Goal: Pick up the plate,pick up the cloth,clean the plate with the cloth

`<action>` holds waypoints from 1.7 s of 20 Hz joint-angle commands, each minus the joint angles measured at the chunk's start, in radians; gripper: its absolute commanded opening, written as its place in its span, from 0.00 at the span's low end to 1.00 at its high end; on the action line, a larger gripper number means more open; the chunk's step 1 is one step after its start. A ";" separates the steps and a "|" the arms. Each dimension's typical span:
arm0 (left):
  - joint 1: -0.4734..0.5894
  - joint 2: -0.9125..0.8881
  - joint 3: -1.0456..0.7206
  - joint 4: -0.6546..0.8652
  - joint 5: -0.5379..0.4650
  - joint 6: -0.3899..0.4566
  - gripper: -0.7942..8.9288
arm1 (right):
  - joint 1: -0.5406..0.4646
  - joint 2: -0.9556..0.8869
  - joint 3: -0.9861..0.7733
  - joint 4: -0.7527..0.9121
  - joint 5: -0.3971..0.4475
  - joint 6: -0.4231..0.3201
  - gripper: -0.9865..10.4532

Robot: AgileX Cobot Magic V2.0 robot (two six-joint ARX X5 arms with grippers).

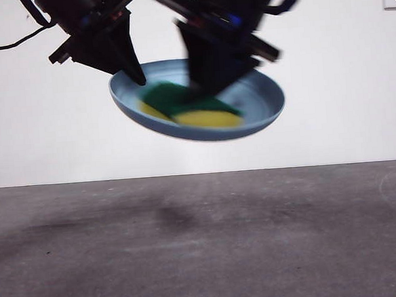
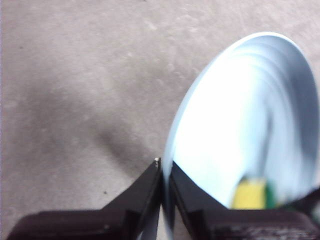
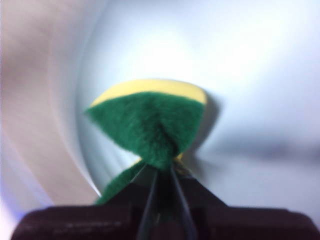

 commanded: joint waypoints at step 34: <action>0.007 -0.003 0.000 -0.009 0.180 -0.018 0.07 | -0.111 0.016 -0.011 0.084 0.493 -0.002 0.08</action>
